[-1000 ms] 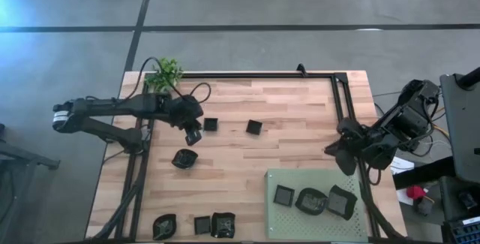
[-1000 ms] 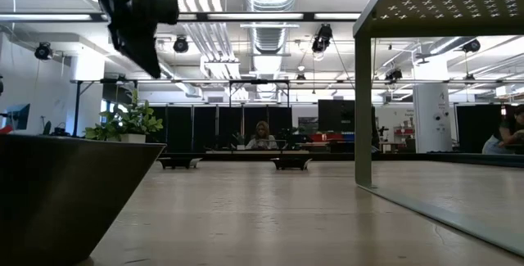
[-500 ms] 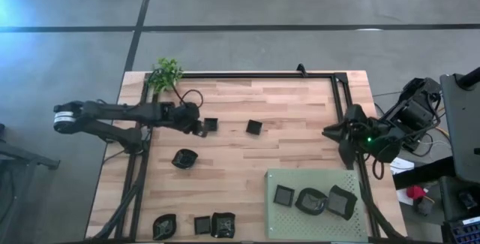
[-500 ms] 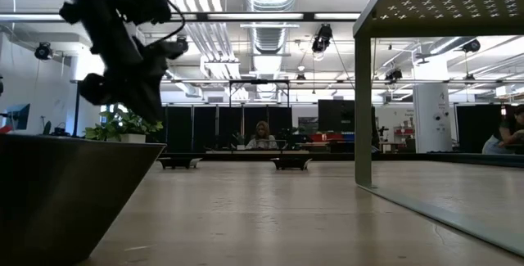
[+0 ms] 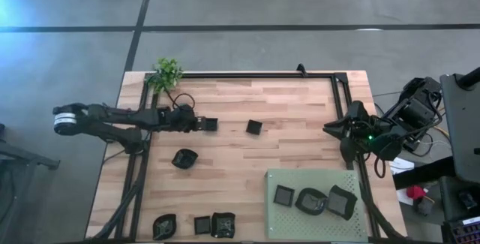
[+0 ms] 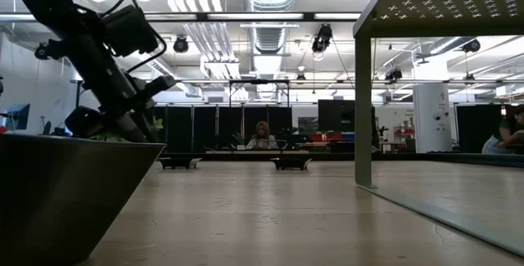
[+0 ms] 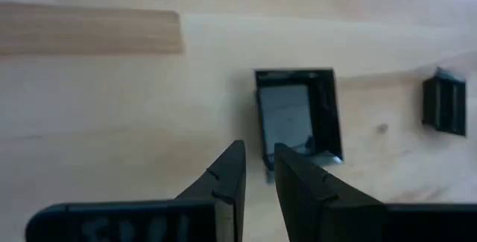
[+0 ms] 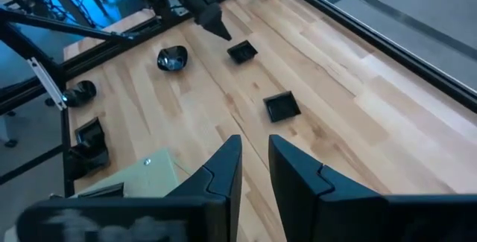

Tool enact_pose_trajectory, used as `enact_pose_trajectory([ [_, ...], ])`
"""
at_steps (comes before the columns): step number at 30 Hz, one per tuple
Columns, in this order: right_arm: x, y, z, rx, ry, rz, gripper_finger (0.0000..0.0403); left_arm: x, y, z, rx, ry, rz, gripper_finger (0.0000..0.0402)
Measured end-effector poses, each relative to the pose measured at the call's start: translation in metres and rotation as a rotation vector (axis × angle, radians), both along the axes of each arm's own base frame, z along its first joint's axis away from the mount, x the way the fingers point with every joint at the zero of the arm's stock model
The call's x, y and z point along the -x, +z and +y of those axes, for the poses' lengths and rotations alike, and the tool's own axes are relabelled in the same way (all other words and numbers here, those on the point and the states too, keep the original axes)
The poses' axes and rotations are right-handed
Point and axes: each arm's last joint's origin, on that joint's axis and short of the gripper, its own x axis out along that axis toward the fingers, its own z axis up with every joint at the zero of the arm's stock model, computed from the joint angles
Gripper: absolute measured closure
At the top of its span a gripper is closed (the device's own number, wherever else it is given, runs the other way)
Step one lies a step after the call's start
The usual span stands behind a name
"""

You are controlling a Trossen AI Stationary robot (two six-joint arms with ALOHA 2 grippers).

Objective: Pick & Place Mini shaped plates
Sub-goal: Stack the square plate in the square plate on the shelf

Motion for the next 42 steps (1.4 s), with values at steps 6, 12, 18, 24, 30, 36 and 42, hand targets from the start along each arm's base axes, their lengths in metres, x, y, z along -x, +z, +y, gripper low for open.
enact_pose_trajectory([
  [6,0.000,0.000,0.000,0.000,0.000,0.000,0.0337,-0.001,0.002,0.004,-0.027,0.015,-0.037,0.0337],
  [12,0.000,0.000,0.000,0.000,0.000,0.000,0.0337,-0.002,0.000,0.005,-0.046,0.006,-0.023,0.0337],
  [18,0.000,0.000,0.000,-0.001,0.000,0.000,0.0341,-0.010,-0.011,0.007,-0.037,-0.008,-0.002,0.0337],
  [24,0.000,0.000,0.000,-0.003,-0.001,0.000,0.0342,-0.015,-0.022,0.007,-0.006,-0.044,0.034,0.0337],
  [30,0.000,0.000,0.000,-0.003,-0.001,-0.001,0.0342,-0.017,-0.023,0.008,0.004,-0.046,0.043,0.0337],
  [36,0.000,0.000,0.000,-0.003,-0.001,0.000,0.0342,-0.020,-0.021,0.008,0.015,-0.059,0.032,0.0388],
  [42,0.000,0.000,0.000,0.016,-0.019,-0.018,0.0342,-0.026,-0.011,0.010,-0.011,-0.076,0.003,0.0400],
])
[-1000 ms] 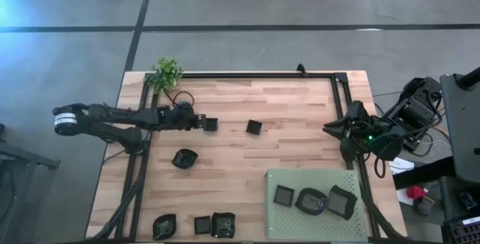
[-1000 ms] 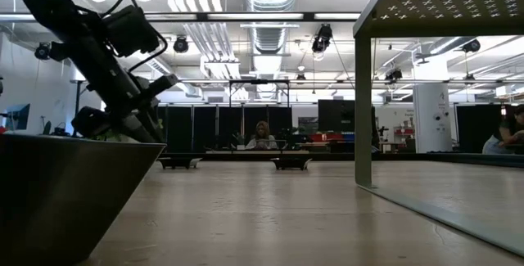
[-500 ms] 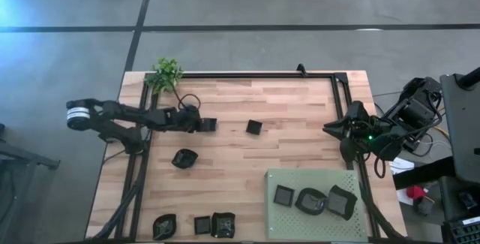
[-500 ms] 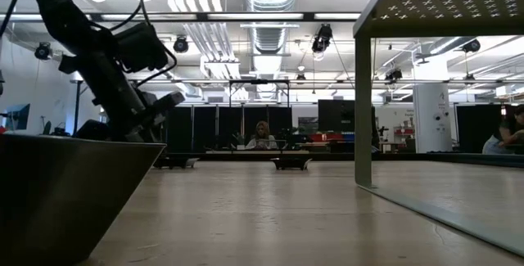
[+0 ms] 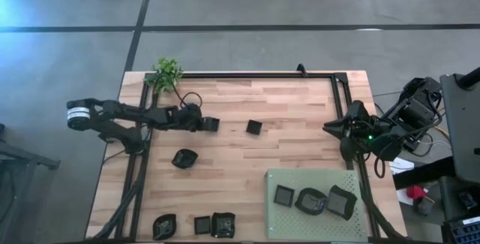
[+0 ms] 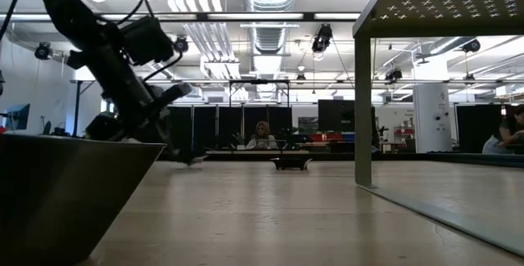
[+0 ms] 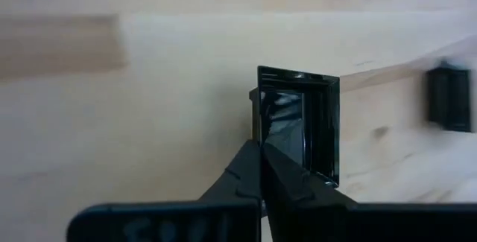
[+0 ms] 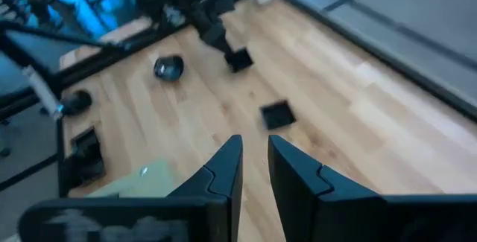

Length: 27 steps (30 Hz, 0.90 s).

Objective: Pick & Place Mini shaped plates
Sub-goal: Stack the square plate in the square plate on the shelf

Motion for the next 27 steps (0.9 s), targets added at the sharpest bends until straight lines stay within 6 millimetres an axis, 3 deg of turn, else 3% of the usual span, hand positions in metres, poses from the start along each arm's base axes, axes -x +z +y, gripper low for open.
enact_pose_trajectory([
  [6,-0.001,0.003,-0.004,0.127,-0.096,-0.095,0.0342,-0.018,0.035,0.006,-0.102,-0.073,-0.081,0.0401],
  [18,-0.021,-0.011,-0.010,0.241,-0.232,-0.045,0.0341,-0.060,0.146,0.022,-0.540,-0.241,-0.070,0.0401],
  [27,-0.057,-0.023,-0.012,0.284,-0.306,0.046,0.0306,-0.091,0.174,0.030,-0.697,-0.354,-0.020,0.0401],
])
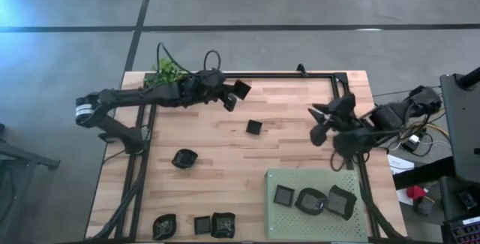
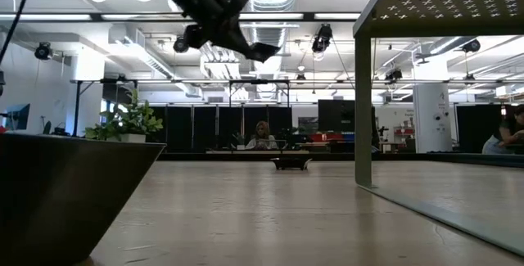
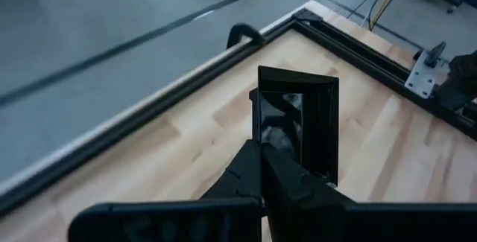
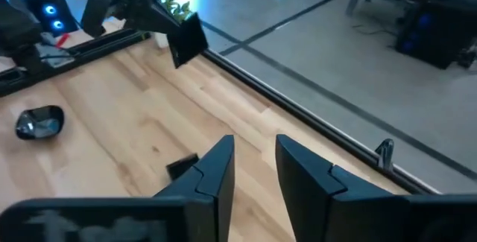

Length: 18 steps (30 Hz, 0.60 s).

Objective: Pick & Place Mini shaped plates
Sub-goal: Stack the square plate in the square plate on the shelf

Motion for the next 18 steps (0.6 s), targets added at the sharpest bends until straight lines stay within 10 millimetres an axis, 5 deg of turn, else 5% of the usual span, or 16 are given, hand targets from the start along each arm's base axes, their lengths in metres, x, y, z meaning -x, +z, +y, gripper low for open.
enact_pose_trajectory([
  [9,-0.037,-0.001,-0.013,0.033,0.057,0.077,0.0300,-0.042,0.012,-0.001,-0.130,-0.149,0.056,0.0401],
  [18,-0.065,-0.004,-0.032,0.036,0.221,0.149,0.0308,-0.052,0.027,-0.018,-0.265,-0.261,0.063,0.0401],
])
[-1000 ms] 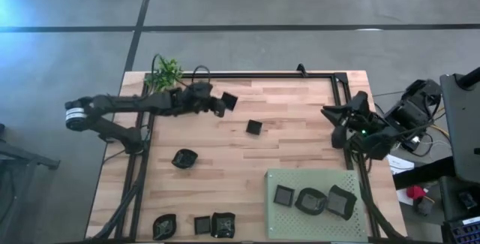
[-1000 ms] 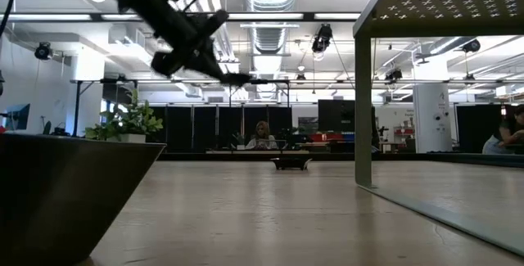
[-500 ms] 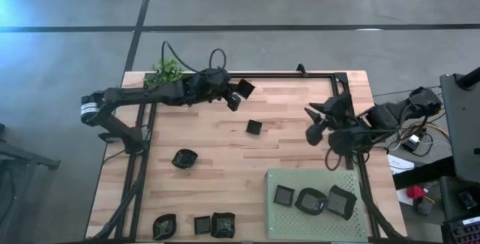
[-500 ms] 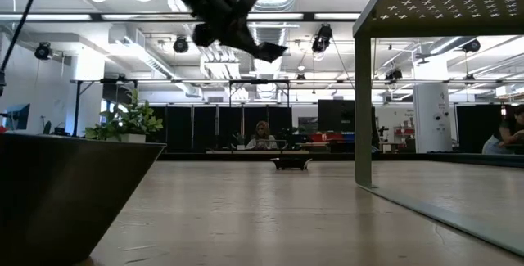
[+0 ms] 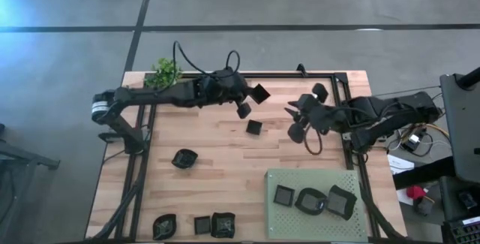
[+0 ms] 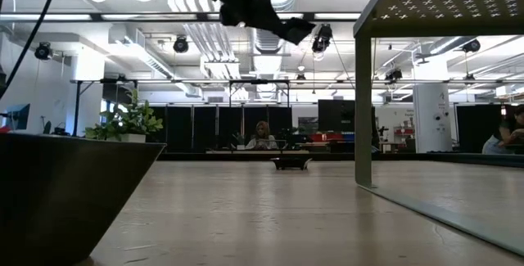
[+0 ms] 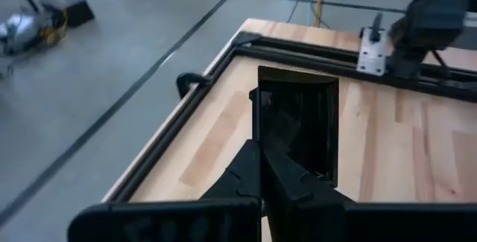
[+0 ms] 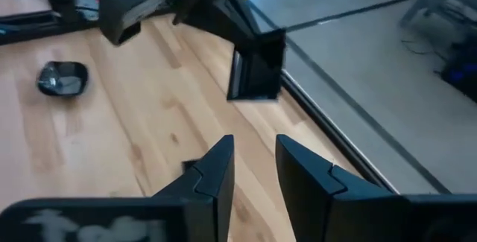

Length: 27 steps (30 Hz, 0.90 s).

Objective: Pick & Place Mini shaped plates
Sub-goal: Stack the square plate in the square plate on the shelf

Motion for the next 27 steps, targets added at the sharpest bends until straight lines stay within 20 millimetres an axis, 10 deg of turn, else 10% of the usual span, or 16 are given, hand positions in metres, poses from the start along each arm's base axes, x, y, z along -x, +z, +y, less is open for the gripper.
enact_pose_trajectory([
  [27,-0.041,-0.018,-0.037,0.036,0.112,0.099,0.0330,-0.007,0.009,-0.025,-0.082,-0.098,-0.042,0.0402],
])
